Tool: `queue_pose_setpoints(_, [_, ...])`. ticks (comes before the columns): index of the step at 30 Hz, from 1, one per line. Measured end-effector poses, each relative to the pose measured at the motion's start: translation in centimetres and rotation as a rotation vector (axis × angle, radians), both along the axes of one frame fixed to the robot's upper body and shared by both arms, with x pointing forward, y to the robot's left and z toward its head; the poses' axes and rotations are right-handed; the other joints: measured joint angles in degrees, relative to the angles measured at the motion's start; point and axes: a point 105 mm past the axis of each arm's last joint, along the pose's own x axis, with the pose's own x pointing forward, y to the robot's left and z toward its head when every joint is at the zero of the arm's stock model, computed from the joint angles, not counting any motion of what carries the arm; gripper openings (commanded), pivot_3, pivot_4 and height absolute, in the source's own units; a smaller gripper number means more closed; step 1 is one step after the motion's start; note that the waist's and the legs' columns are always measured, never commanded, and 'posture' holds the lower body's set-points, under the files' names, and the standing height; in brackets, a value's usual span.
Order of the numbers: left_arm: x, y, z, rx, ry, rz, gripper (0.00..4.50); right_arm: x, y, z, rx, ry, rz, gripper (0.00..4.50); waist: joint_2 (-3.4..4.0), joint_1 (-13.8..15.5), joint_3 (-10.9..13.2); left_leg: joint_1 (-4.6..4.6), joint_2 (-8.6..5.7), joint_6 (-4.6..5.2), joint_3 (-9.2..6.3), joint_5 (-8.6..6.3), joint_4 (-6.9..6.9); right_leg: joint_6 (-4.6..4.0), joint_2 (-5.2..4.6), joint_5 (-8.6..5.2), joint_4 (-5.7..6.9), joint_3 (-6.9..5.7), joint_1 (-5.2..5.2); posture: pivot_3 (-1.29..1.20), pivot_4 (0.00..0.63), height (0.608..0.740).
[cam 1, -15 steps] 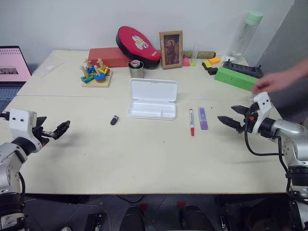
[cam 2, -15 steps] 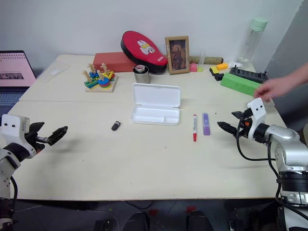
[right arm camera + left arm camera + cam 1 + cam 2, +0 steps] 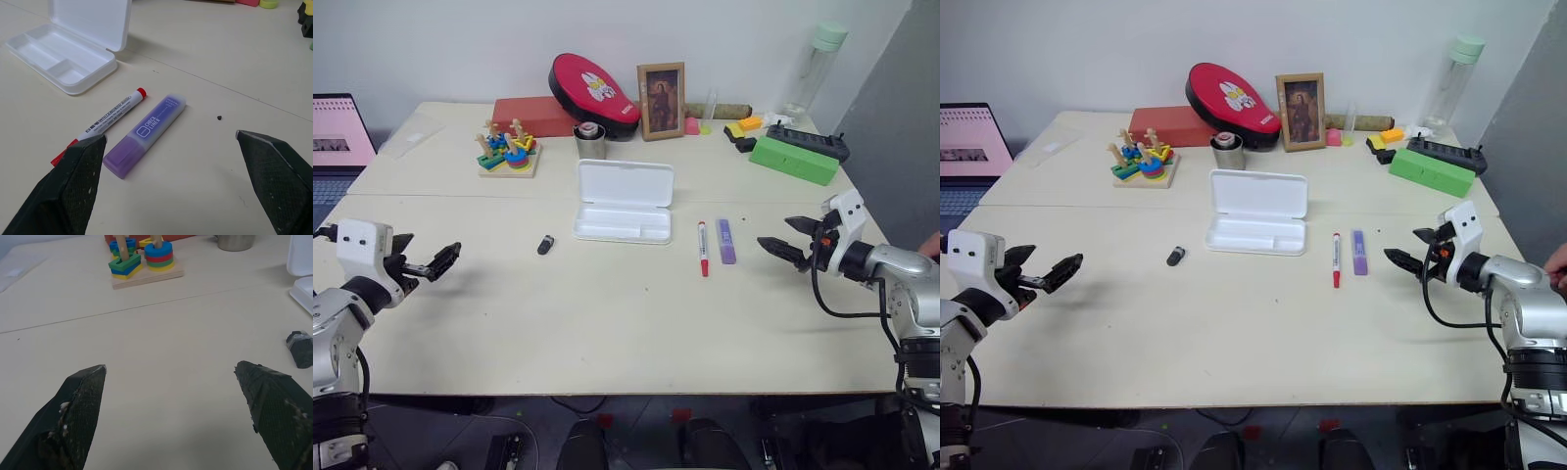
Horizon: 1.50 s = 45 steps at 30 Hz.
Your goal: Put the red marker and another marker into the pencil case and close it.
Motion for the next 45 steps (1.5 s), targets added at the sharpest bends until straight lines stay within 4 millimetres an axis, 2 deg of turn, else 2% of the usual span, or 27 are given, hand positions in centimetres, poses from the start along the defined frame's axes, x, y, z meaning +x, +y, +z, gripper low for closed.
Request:
queue_pose_setpoints(25, [0.2,-1.1,0.4,-0.005,-0.004,-0.010,4.50,0.0,0.0,0.0,-0.007,-0.002,-0.002,4.47,-0.01,0.03,0.00,0.00,0.00,0.00,0.00,0.00,0.01,0.00,0.00,0.00,0.00,0.00,0.01,0.00,0.150,0.740])
queue_pose_setpoints(31, [0.1,-1.6,0.7,0.000,-0.013,-0.035,4.50,0.1,1.1,0.3,-0.037,0.004,0.077,4.47,0.04,-0.01,0.03,0.01,0.00,0.00,0.01,0.00,0.02,0.00,0.00,0.00,0.01,0.02,0.01,0.00,0.150,0.740])
queue_pose_setpoints(33, [0.0,-2.1,0.7,-0.010,-0.011,-0.068,4.50,0.1,2.2,1.3,-0.068,-0.001,0.160,4.47,0.06,-0.03,0.03,0.03,0.00,0.00,0.01,0.00,0.02,0.00,0.00,0.00,0.01,0.01,0.00,0.00,0.150,0.740])
queue_pose_setpoints(35, [0.0,-3.3,1.3,-0.036,-0.025,-0.141,4.50,-0.1,4.1,2.2,-0.101,-0.001,0.287,4.47,0.05,-0.14,0.03,0.03,0.03,0.00,0.01,0.00,0.02,0.00,0.02,0.00,0.01,0.01,0.00,0.00,0.150,0.740])
queue_pose_setpoints(37, [-0.2,-5.0,2.0,-0.050,-0.038,-0.235,4.50,0.1,6.0,2.7,-0.134,0.012,0.382,4.47,0.05,-0.15,0.03,0.03,0.03,0.00,0.01,0.00,0.03,0.00,0.01,0.00,0.02,0.01,0.00,0.00,0.150,0.740])
queue_pose_setpoints(40, [-0.6,-8.7,2.4,-0.044,-0.024,-0.427,4.50,1.0,9.9,3.4,-0.162,0.021,0.522,4.47,0.06,-0.34,0.04,0.04,0.03,0.00,0.02,0.00,0.03,0.00,0.02,0.00,0.03,0.01,-0.01,0.00,0.150,0.740])
queue_pose_setpoints(43, [-1.0,-11.7,2.5,-0.037,-0.013,-0.566,4.50,1.8,13.5,3.3,-0.193,0.022,0.627,4.47,0.06,-0.50,0.04,0.00,0.05,0.00,0.01,0.00,0.01,-0.02,0.04,0.01,0.03,0.00,-0.03,0.00,0.150,0.740])
queue_pose_setpoints(45, [-1.1,-12.3,2.5,-0.032,-0.007,-0.593,4.50,2.4,14.6,2.7,-0.203,0.034,0.639,4.47,0.06,-0.31,0.04,-0.04,0.04,0.00,0.01,0.00,0.01,-0.02,0.03,0.01,0.01,-0.01,-0.04,0.00,0.150,0.740])
